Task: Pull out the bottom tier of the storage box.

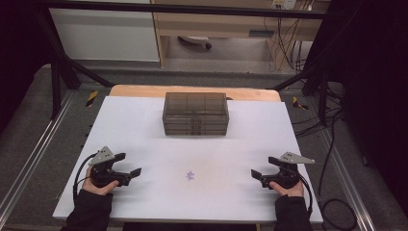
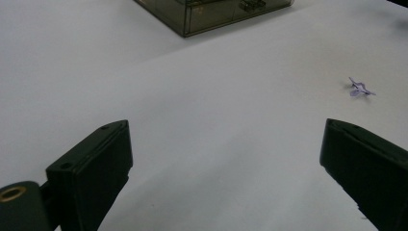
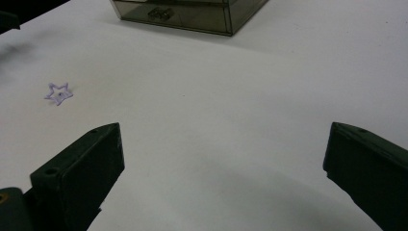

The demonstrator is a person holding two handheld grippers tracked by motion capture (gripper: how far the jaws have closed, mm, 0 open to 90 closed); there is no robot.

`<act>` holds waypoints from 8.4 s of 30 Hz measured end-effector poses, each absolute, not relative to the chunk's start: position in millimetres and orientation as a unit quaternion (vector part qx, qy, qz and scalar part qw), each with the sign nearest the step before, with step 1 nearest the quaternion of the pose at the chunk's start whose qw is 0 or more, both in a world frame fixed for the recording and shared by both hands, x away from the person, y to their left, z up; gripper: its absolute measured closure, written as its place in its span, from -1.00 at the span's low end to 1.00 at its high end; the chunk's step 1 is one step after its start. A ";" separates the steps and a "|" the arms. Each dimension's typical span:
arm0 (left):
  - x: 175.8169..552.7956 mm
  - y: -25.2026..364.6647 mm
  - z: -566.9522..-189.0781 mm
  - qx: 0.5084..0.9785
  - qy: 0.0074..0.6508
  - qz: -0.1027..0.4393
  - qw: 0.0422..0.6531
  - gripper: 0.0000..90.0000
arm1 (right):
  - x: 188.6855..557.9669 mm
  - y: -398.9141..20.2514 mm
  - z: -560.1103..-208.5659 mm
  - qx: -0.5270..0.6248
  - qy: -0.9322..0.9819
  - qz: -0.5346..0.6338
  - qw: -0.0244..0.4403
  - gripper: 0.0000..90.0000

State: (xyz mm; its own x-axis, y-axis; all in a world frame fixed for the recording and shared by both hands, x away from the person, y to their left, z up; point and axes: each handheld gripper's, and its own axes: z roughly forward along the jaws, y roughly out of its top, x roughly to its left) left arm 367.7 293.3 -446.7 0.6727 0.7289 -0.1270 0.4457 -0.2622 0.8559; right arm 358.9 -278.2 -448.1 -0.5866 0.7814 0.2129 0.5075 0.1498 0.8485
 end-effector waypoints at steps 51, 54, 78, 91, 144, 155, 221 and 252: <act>367.7 294.1 -447.6 0.780 0.380 0.151 0.474 -0.92 | 375.6 -243.7 -430.2 0.413 0.762 0.450 0.216 -0.95; 367.9 294.1 -447.7 0.779 0.380 0.152 0.474 -0.92 | 377.0 -240.6 -429.0 0.410 0.764 0.448 0.221 -0.95; 368.1 294.0 -448.1 0.780 0.381 0.153 0.472 -0.92 | 393.6 -196.2 -418.4 0.366 0.794 0.416 0.251 -0.94; 368.2 293.9 -448.1 0.781 0.381 0.154 0.471 -0.92 | 398.9 -184.5 -420.8 0.352 0.805 0.403 0.256 -0.93; 368.7 293.8 -448.7 0.781 0.383 0.155 0.468 -0.92 | 427.9 -107.0 -426.4 0.225 0.861 0.311 0.333 -0.85; 368.9 293.8 -448.8 0.781 0.384 0.156 0.467 -0.92 | 433.3 -95.6 -428.7 0.207 0.865 0.301 0.345 -0.82; 369.3 293.1 -449.5 0.783 0.383 0.157 0.465 -0.92 | 444.0 -52.1 -460.6 0.047 0.850 0.194 0.488 -0.23; 369.5 293.2 -449.6 0.783 0.383 0.157 0.465 -0.92 | 447.3 -39.7 -480.6 0.000 0.819 0.158 0.551 0.20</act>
State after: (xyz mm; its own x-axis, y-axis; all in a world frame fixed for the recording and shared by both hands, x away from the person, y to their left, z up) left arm 369.5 293.2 -449.6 0.6568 0.7459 -0.1102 0.4538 -0.2743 0.8479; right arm 447.3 -39.7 -480.6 -0.3924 0.1743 -0.9031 -0.1748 0.9499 0.2592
